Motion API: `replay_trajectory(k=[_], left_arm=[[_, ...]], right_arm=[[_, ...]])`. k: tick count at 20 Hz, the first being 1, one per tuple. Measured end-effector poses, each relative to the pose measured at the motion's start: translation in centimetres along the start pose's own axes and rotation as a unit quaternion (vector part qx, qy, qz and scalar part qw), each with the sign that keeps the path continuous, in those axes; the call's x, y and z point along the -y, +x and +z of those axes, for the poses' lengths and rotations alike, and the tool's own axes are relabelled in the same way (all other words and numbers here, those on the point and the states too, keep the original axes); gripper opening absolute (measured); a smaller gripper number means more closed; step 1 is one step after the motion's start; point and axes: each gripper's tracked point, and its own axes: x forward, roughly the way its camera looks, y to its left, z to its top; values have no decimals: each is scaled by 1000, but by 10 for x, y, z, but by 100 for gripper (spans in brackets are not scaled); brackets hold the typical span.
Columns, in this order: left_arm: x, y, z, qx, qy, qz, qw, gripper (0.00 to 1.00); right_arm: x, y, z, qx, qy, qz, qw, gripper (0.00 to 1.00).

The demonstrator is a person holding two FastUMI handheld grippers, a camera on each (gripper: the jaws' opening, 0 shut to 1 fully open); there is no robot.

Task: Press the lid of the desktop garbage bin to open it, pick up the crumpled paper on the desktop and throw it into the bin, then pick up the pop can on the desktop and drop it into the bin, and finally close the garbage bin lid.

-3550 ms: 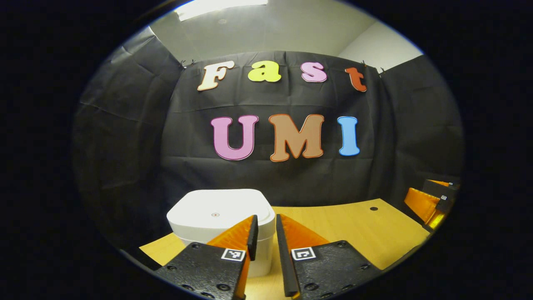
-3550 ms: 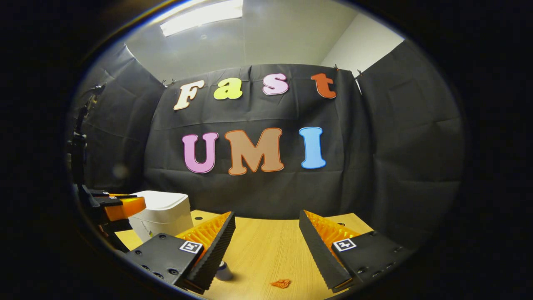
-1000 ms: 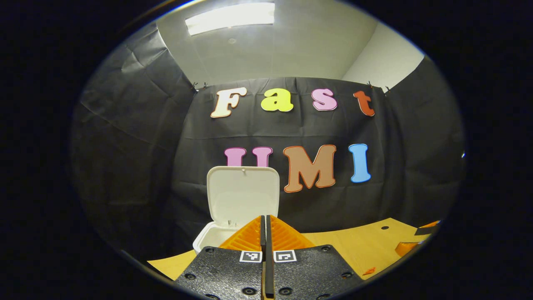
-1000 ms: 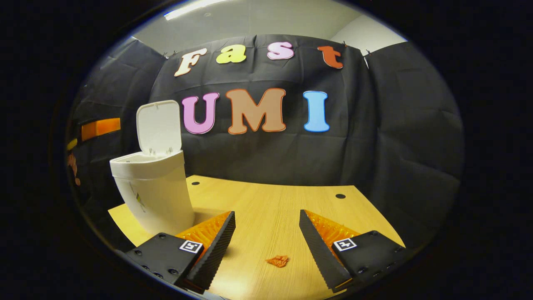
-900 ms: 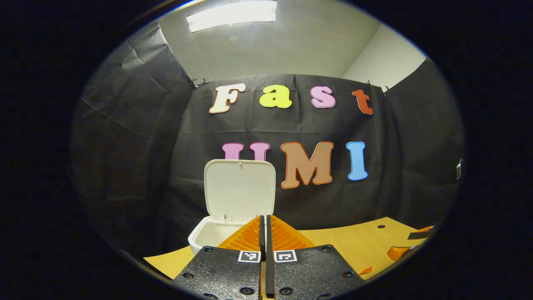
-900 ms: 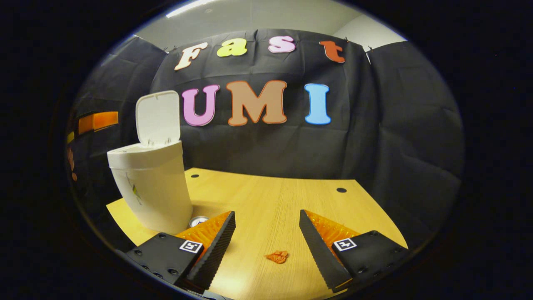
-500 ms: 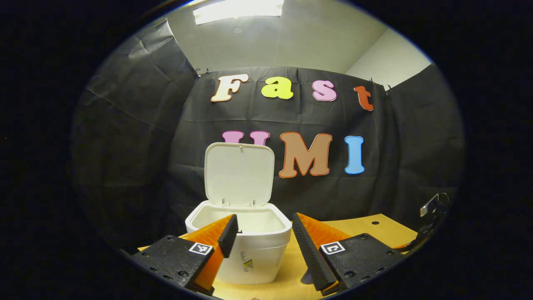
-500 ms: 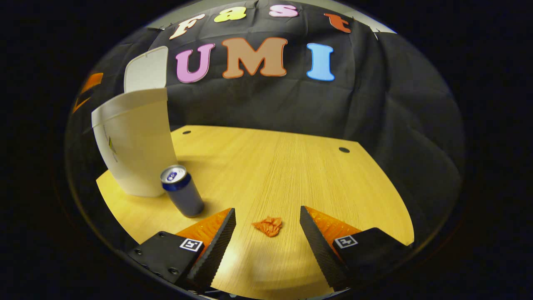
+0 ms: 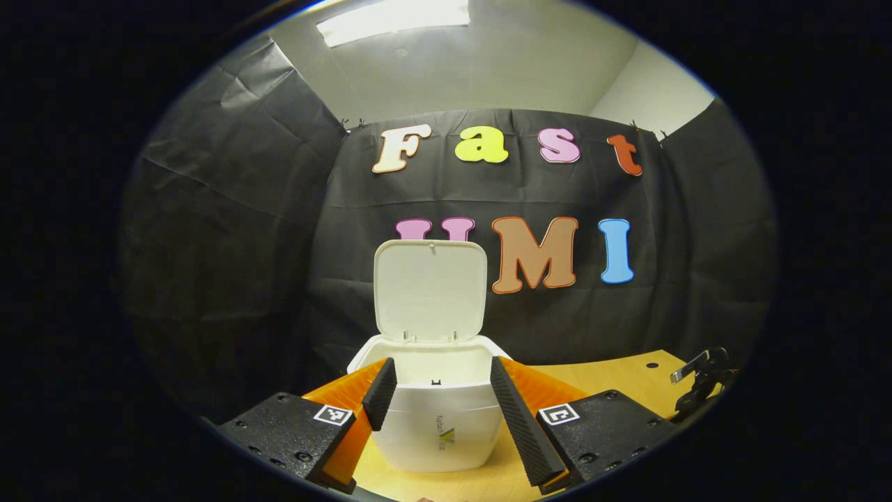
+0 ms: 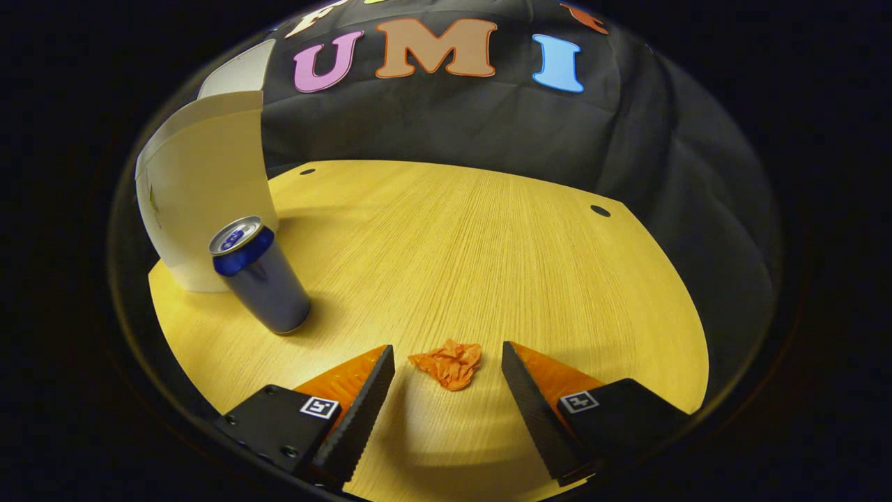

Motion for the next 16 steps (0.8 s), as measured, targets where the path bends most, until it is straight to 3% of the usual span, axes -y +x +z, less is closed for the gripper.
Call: replay_trajectory(k=[3,7,10,12,14,16], left_arm=[[-3,-2,2,3,13,8,1000,81],[-1,-3,2,0,17,9,1000,81],[3,-3,-1,-5,17,5,1000,81],[6,-2,-3,-9,19,2,1000,81],[9,-2,-4,-11,20,-1,1000,81],[11,-2,-4,-11,22,-5,1000,81]], right_arm=[[0,5,0,-10,6,4,1000,96],[-4,11,-5,-28,30,12,999,76],[-1,15,-11,-41,33,13,999,53],[2,15,-10,-36,25,8,999,51],[5,14,-10,-42,17,8,999,37],[5,14,-11,-41,13,7,999,31]])
